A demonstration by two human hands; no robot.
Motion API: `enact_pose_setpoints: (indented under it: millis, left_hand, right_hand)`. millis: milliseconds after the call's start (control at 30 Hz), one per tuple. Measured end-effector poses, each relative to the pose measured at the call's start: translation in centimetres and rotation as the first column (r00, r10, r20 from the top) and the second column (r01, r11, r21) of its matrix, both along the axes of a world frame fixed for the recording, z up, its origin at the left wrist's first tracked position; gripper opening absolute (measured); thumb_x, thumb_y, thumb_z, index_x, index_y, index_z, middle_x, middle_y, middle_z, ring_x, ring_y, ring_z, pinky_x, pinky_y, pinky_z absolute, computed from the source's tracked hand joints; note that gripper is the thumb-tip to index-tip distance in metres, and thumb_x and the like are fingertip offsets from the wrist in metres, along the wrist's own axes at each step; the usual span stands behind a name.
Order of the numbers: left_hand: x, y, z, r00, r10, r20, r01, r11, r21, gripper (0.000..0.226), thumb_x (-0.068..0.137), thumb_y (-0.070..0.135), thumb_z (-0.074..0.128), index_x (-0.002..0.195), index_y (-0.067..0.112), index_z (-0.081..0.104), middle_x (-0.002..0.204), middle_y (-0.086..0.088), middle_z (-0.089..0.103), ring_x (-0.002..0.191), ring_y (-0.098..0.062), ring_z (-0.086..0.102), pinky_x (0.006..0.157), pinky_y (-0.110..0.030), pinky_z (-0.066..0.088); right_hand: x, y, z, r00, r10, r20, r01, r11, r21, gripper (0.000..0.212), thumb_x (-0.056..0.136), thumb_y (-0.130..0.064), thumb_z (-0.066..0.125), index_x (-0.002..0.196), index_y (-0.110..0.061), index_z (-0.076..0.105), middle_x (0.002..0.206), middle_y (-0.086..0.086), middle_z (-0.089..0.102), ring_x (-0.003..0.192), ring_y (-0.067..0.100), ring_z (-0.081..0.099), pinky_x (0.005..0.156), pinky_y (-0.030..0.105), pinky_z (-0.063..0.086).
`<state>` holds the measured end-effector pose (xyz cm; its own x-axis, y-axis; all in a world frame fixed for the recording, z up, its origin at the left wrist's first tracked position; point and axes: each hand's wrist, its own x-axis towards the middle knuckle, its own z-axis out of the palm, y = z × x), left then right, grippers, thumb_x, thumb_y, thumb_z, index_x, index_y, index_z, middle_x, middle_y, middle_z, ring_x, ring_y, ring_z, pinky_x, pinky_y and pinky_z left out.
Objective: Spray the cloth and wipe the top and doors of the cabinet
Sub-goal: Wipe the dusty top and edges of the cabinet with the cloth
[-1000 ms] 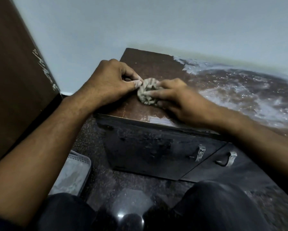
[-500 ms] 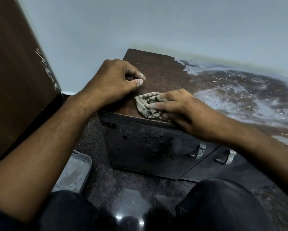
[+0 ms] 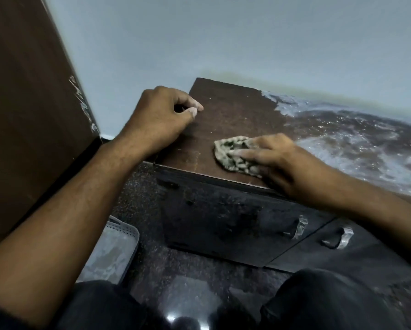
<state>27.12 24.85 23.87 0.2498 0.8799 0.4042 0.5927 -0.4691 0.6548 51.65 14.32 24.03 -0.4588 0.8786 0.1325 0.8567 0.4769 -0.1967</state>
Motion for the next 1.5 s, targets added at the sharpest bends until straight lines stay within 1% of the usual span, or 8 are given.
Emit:
enact_pose_setpoints:
  millis: [300, 533, 733, 833, 933, 1133, 1333, 1500]
  left_hand:
    - [2.3, -0.3, 0.0, 0.987, -0.151, -0.050, 0.151, 0.988, -0.010, 0.016, 0.089, 0.025, 0.065, 0.098, 0.031, 0.078, 0.091, 0.021, 0.071, 0.080, 0.025, 0.054, 0.068, 0.005, 0.034]
    - [2.1, 0.0, -0.2, 0.997, -0.058, -0.042, 0.058, 0.998, 0.006, 0.020, 0.089, 0.025, 0.065, 0.106, 0.031, 0.075, 0.094, 0.019, 0.068, 0.074, 0.027, 0.050, 0.064, 0.007, 0.032]
    - [1.1, 0.4, -0.3, 1.000, -0.002, 0.007, 0.002, 1.000, 0.029, 0.022, 0.089, 0.028, 0.065, 0.109, 0.031, 0.074, 0.096, 0.017, 0.071, 0.076, 0.020, 0.056, 0.066, 0.004, 0.036]
    - [1.1, 0.3, -0.7, 0.999, -0.024, -0.026, 0.024, 1.000, -0.006, 0.021, 0.089, 0.027, 0.066, 0.107, 0.032, 0.074, 0.095, 0.021, 0.068, 0.075, 0.025, 0.053, 0.064, 0.007, 0.033]
    - [2.0, 0.1, -0.7, 0.995, -0.066, -0.075, 0.065, 0.998, -0.013, 0.021, 0.089, 0.028, 0.066, 0.109, 0.032, 0.073, 0.098, 0.021, 0.067, 0.076, 0.026, 0.051, 0.064, 0.009, 0.031]
    - [3.6, -0.1, -0.4, 0.989, -0.137, -0.049, 0.138, 0.990, 0.007, 0.022, 0.090, 0.024, 0.065, 0.109, 0.031, 0.074, 0.099, 0.025, 0.068, 0.082, 0.021, 0.056, 0.071, 0.006, 0.035]
    - [5.2, -1.5, -0.1, 0.946, -0.298, -0.124, 0.299, 0.954, -0.013, 0.015, 0.089, 0.031, 0.067, 0.098, 0.041, 0.074, 0.091, 0.029, 0.067, 0.087, 0.018, 0.057, 0.071, -0.010, 0.039]
    - [6.2, -2.3, -0.1, 0.931, -0.333, -0.149, 0.341, 0.939, 0.035, 0.015, 0.088, 0.028, 0.068, 0.098, 0.035, 0.076, 0.095, 0.022, 0.070, 0.088, 0.013, 0.059, 0.075, -0.015, 0.044]
  right_hand:
    - [-2.2, -0.2, -1.0, 0.984, 0.180, -0.013, -0.180, 0.984, 0.009, 0.040, 0.101, -0.030, 0.045, 0.141, -0.032, 0.052, 0.133, -0.003, 0.052, 0.115, 0.013, 0.041, 0.095, 0.025, 0.037]
    - [-1.1, 7.1, 0.0, 0.990, -0.136, 0.024, 0.135, 0.990, 0.040, 0.041, 0.103, -0.026, 0.046, 0.144, -0.027, 0.048, 0.145, 0.005, 0.047, 0.128, 0.024, 0.040, 0.107, 0.031, 0.032]
    - [-2.7, 4.1, -0.9, 0.976, 0.213, -0.042, -0.213, 0.977, 0.005, 0.041, 0.099, -0.029, 0.048, 0.139, -0.030, 0.054, 0.139, 0.002, 0.052, 0.117, 0.008, 0.036, 0.096, 0.012, 0.024]
    - [1.0, 6.3, -0.2, 0.999, 0.035, -0.013, -0.035, 0.999, -0.001, 0.042, 0.101, -0.023, 0.050, 0.142, -0.035, 0.049, 0.142, 0.000, 0.047, 0.116, 0.001, 0.031, 0.100, 0.025, 0.033]
    - [0.9, 8.8, 0.0, 0.993, -0.119, 0.017, 0.119, 0.993, -0.004, 0.041, 0.102, -0.022, 0.049, 0.143, -0.027, 0.050, 0.145, 0.004, 0.047, 0.128, 0.021, 0.040, 0.105, 0.030, 0.031]
    - [-1.8, 1.8, -1.2, 0.997, 0.067, -0.030, -0.067, 0.997, 0.026, 0.040, 0.099, -0.034, 0.046, 0.139, -0.032, 0.053, 0.132, -0.004, 0.053, 0.117, 0.017, 0.043, 0.098, 0.030, 0.038]
    - [3.0, -1.1, -0.3, 0.986, -0.168, 0.024, 0.167, 0.985, 0.034, 0.042, 0.102, -0.027, 0.045, 0.144, -0.027, 0.050, 0.141, 0.001, 0.050, 0.123, 0.019, 0.042, 0.107, 0.033, 0.037]
    - [2.0, -4.2, -1.2, 0.997, -0.083, -0.002, 0.083, 0.996, 0.040, 0.040, 0.102, -0.027, 0.047, 0.141, -0.031, 0.051, 0.136, -0.007, 0.050, 0.115, 0.013, 0.042, 0.094, 0.025, 0.039]
